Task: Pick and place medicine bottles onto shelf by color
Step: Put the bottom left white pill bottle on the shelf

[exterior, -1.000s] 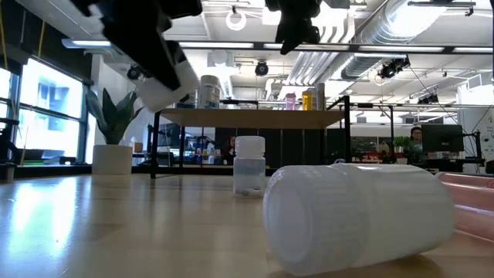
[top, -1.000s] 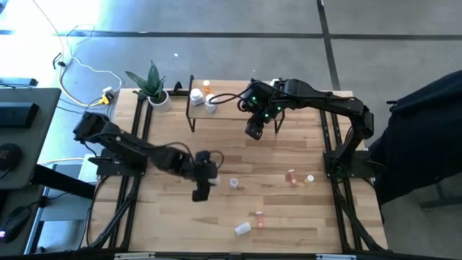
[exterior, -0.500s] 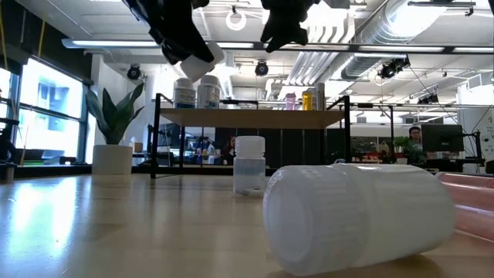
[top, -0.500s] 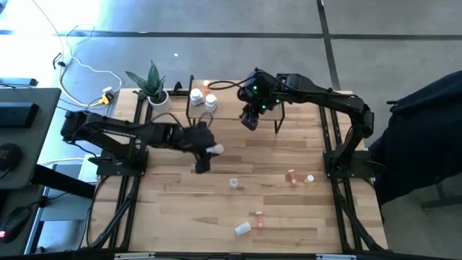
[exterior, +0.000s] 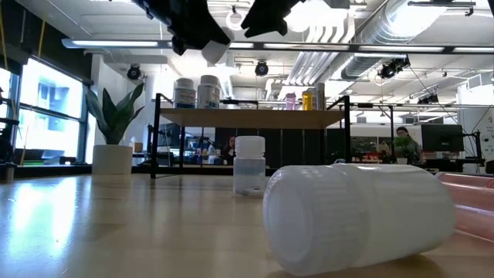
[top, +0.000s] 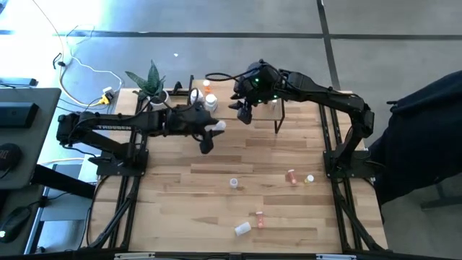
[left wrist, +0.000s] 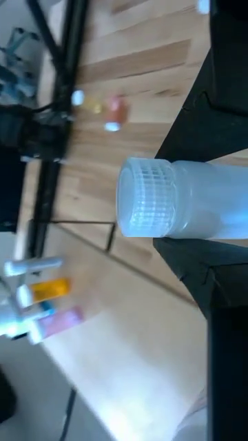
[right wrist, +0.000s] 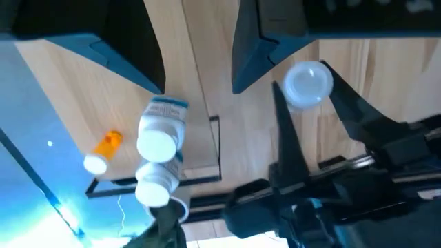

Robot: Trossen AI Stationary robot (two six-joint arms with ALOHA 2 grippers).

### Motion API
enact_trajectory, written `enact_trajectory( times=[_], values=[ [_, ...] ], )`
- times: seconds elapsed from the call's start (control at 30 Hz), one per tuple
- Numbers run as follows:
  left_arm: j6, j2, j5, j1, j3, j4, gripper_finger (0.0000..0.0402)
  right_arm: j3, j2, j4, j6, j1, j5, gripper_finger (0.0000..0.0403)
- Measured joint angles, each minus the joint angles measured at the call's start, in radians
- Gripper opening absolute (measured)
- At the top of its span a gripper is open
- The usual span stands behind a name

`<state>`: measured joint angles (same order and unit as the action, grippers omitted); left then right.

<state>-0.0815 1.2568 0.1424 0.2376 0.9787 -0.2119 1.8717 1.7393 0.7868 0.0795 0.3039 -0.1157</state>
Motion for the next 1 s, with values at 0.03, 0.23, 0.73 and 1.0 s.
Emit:
enact_trajectory(
  times=[0.03, 0.23, 0.73, 1.0],
  values=[
    [0.005, 0.000, 0.000, 0.007, 0.000, 0.016, 0.0154, 0.000, 0.000, -0.003, 0.000, 0.003, -0.007, 0.0159],
    [0.009, 0.000, 0.034, 0.035, 0.000, 0.118, 0.0154, 0.000, 0.000, -0.020, 0.000, 0.030, -0.087, 0.0185],
    [0.245, 0.001, 0.319, 0.044, 0.000, 0.225, 0.0154, 0.000, 0.000, -0.196, -0.051, 0.062, -0.135, 0.0213],
    [0.297, 0.002, 0.350, 0.044, 0.000, 0.276, 0.0154, -0.003, 0.000, -0.245, -0.079, 0.023, -0.116, 0.0213]
  ],
)
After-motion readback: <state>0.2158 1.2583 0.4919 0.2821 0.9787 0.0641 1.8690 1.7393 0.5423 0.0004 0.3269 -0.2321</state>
